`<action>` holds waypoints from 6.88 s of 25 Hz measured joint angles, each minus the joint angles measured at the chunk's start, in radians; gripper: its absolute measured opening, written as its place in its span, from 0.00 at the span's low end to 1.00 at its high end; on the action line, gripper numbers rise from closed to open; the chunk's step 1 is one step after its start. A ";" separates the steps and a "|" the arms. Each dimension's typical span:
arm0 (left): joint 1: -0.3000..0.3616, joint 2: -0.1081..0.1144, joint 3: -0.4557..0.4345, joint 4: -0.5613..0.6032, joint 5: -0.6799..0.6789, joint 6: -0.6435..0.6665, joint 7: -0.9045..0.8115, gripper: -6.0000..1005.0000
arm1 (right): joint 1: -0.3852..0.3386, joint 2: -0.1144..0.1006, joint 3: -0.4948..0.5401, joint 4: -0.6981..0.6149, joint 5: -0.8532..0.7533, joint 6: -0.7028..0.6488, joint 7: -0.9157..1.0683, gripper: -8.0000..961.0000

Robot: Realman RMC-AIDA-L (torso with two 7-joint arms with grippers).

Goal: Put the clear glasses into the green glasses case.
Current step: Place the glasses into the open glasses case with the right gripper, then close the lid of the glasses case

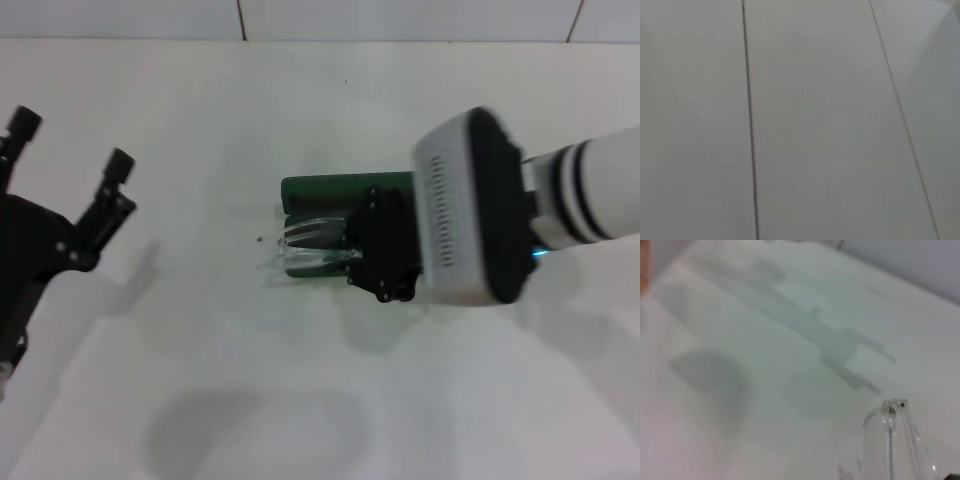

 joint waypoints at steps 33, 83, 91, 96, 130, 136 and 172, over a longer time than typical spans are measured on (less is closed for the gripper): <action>0.001 0.000 0.037 -0.002 0.073 -0.013 -0.012 0.87 | 0.045 0.001 -0.194 -0.073 -0.496 0.046 0.571 0.14; -0.008 0.001 0.039 0.001 0.082 -0.055 -0.026 0.87 | 0.039 0.001 -0.256 -0.072 -0.494 0.086 0.575 0.54; -0.004 0.002 0.038 -0.002 0.083 -0.062 -0.026 0.87 | 0.021 0.001 -0.256 -0.110 -0.487 0.064 0.575 0.56; -0.007 0.002 0.039 -0.002 0.081 -0.063 -0.026 0.87 | 0.008 0.000 -0.249 -0.138 -0.462 0.018 0.569 0.56; -0.020 0.002 0.038 0.001 0.077 -0.065 -0.026 0.87 | 0.015 0.000 -0.154 -0.083 -0.477 -0.037 0.572 0.56; -0.015 0.002 0.038 0.000 0.077 -0.066 -0.025 0.87 | 0.008 0.002 -0.156 -0.110 -0.467 -0.026 0.568 0.56; -0.022 0.003 0.033 -0.001 0.077 -0.080 -0.022 0.87 | 0.128 0.001 -0.214 0.030 -0.414 0.033 0.571 0.56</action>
